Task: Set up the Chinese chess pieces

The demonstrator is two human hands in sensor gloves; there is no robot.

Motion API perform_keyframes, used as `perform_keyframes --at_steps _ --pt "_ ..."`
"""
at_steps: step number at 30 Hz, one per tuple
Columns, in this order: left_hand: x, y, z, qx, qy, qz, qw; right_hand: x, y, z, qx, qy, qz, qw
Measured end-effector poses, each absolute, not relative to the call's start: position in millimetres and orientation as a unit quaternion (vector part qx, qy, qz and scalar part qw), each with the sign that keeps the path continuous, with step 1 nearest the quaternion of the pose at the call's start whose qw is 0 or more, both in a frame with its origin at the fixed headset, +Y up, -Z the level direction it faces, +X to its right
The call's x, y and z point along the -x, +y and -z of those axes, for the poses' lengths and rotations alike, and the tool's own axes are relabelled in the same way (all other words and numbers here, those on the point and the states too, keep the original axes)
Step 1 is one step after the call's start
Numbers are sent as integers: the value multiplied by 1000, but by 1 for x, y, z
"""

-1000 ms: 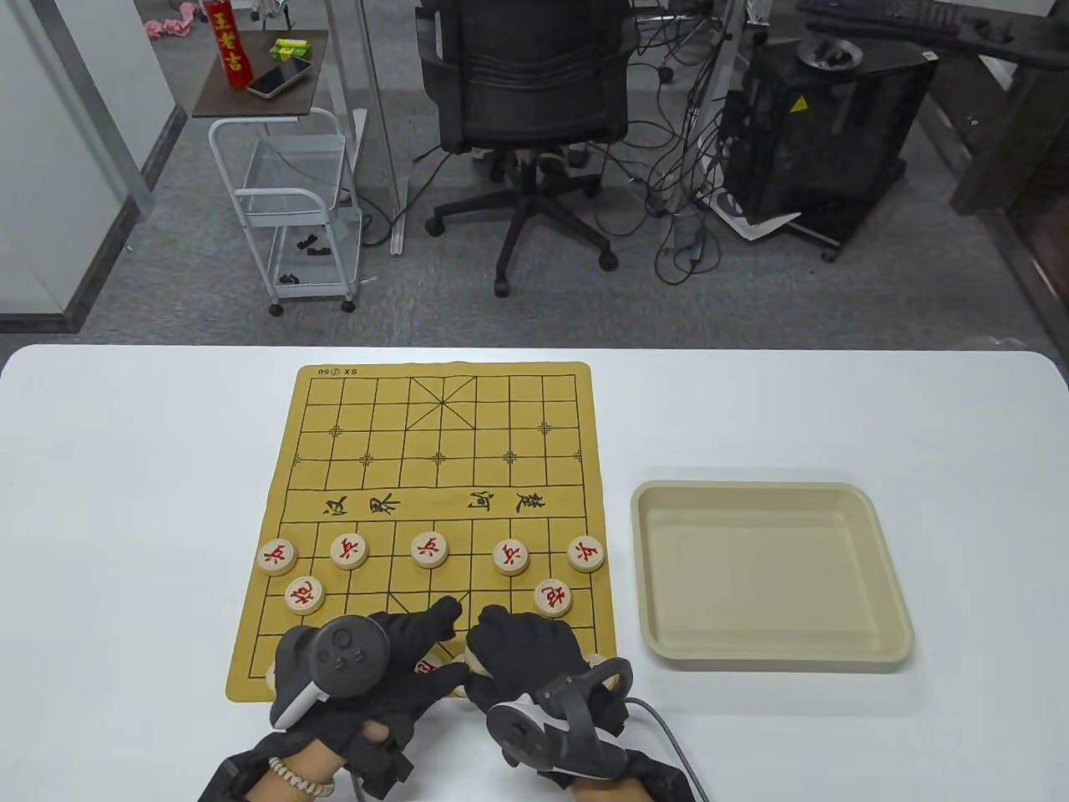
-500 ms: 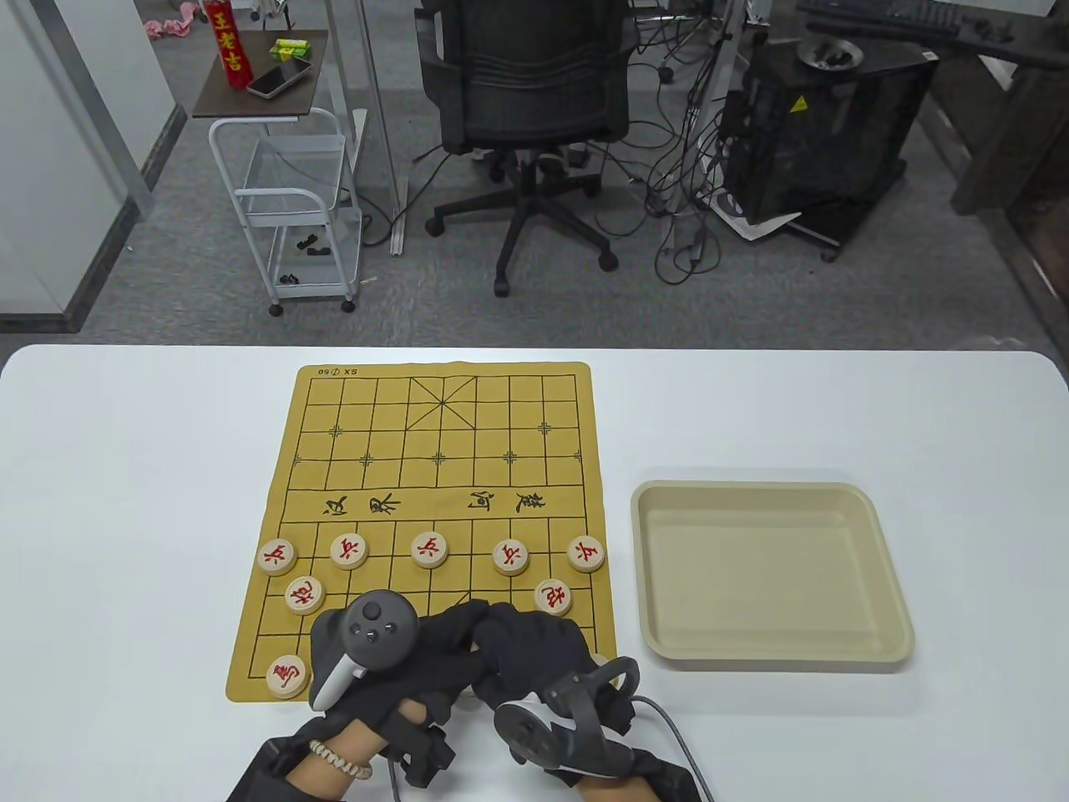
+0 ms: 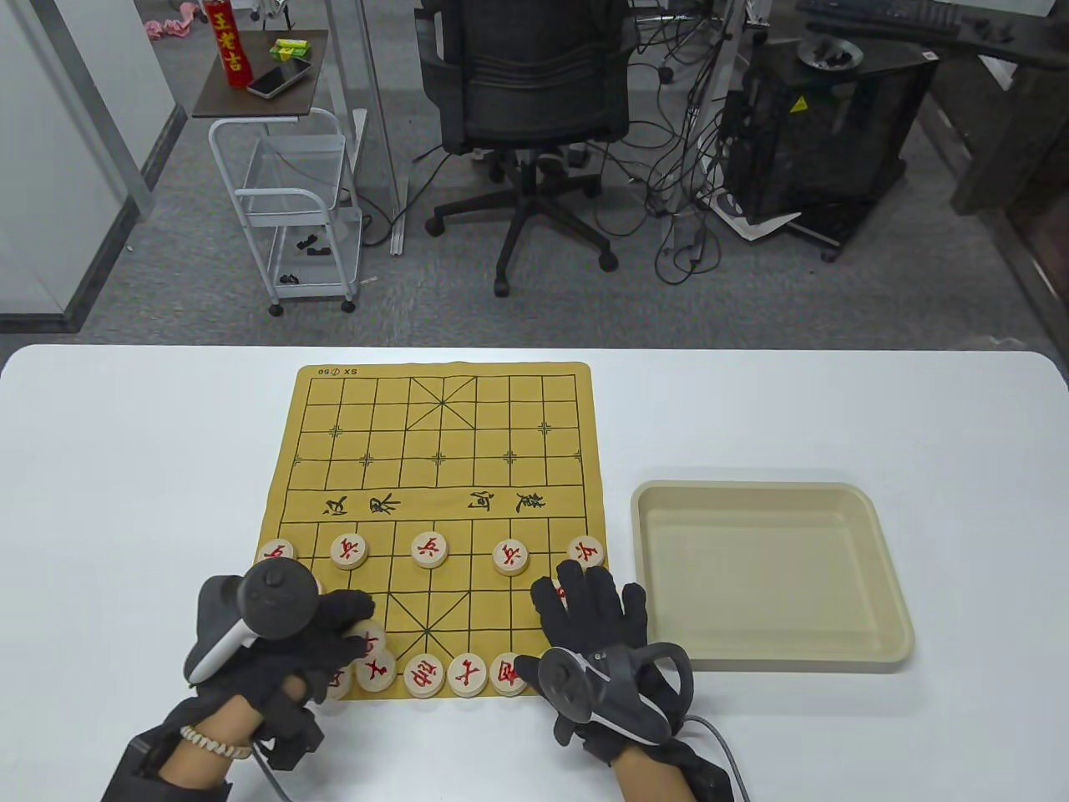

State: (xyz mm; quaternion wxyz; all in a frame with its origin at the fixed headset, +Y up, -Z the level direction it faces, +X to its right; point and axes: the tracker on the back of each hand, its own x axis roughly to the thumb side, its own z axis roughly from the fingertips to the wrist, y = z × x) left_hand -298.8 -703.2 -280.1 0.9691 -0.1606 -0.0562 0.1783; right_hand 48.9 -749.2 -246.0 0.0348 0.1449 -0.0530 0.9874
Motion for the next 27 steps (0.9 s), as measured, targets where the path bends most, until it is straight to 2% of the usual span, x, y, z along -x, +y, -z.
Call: perform_keyframes --at_steps 5,9,12,17,21,27 --pt "339 -707 280 201 11 -90 975 -51 -749 248 -139 -52 -988 35" --pt "365 -726 281 233 52 -30 971 -51 -749 248 -136 -48 -989 37" --pt "376 -740 283 256 57 -31 965 -51 -748 247 -136 -45 -989 29" --pt "383 -757 286 280 60 -52 957 -51 -748 247 -135 -44 -989 30" --pt "385 -759 289 271 69 -67 958 -51 -748 248 -135 -43 -990 28" --pt "378 -764 291 248 70 -37 965 -52 -747 248 -133 -46 -990 28"
